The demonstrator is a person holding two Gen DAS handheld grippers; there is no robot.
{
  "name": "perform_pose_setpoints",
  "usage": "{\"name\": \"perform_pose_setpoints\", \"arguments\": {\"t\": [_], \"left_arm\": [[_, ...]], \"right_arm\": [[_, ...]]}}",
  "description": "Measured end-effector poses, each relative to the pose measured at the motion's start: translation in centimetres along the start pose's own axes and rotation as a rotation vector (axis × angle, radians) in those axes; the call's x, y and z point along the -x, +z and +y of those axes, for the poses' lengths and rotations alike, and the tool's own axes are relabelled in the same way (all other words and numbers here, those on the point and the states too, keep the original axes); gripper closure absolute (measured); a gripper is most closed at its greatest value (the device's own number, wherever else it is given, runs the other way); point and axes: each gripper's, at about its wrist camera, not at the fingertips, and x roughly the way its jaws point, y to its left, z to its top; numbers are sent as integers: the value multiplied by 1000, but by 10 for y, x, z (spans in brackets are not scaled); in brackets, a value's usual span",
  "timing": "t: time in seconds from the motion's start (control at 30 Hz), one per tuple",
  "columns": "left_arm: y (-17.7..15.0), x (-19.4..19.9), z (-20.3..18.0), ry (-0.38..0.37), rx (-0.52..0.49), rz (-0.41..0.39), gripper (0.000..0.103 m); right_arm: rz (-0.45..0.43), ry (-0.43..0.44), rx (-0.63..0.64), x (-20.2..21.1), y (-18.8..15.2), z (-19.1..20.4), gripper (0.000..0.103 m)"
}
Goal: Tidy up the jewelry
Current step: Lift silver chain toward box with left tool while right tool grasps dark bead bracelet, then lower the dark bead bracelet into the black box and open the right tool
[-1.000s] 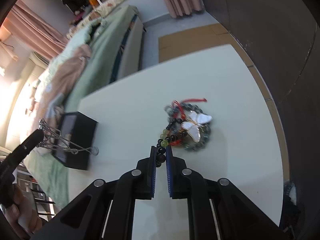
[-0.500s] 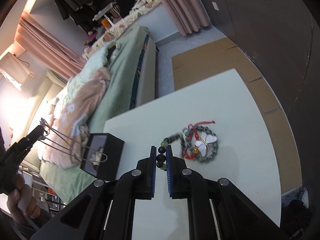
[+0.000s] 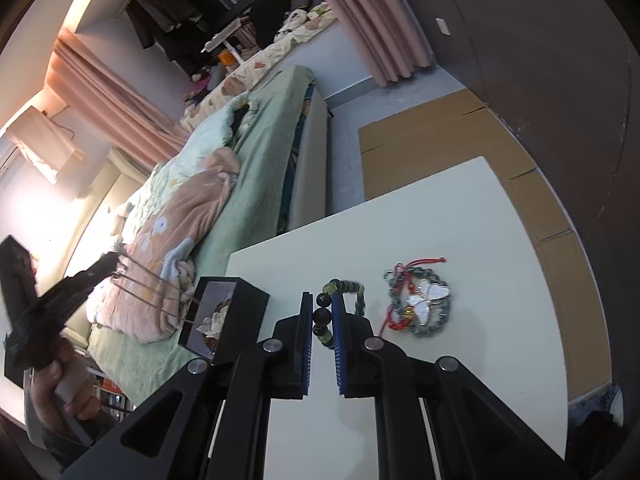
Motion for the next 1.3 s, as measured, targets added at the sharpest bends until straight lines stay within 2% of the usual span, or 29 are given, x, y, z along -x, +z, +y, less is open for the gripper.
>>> {"name": "perform_pose_setpoints", "arguments": {"t": [0.03, 0.07, 0.27, 0.37, 0.6, 0.83, 1.0, 1.07, 1.1, 1.13, 1.17, 1.3], "left_arm": [[-4, 0, 6, 8, 16, -12, 43], [-7, -1, 9, 13, 22, -17, 41], [-30, -12, 35, 19, 85, 20, 40], [-40, -16, 45, 20, 100, 33, 31], [-57, -12, 64, 31, 126, 44, 11], [-68, -2, 85, 61, 143, 38, 6], [-70, 4, 98, 76, 158, 40, 5], [-69, 6, 101, 79, 160, 39, 5], [-69, 7, 102, 81, 162, 37, 5], [-69, 8, 104, 81, 164, 36, 5], [-69, 9, 105, 81, 165, 33, 5], [-69, 11, 101, 82, 151, 24, 5]], "right_arm": [[2, 6, 6, -1, 0, 2, 93], [5, 14, 13, -2, -1, 5, 93], [1, 62, 35, -6, -2, 21, 93], [-13, 123, 44, -7, -1, 35, 93], [-7, 202, 76, -28, -2, 72, 93], [16, 243, 109, -60, -7, 106, 93], [27, 280, 124, -76, -14, 128, 93], [31, 280, 142, -84, -18, 139, 88], [48, 276, 153, -91, -20, 145, 82], [77, 268, 159, -99, -22, 149, 54], [82, 257, 159, -101, -24, 150, 41], [73, 211, 154, -97, -24, 144, 41]]}}
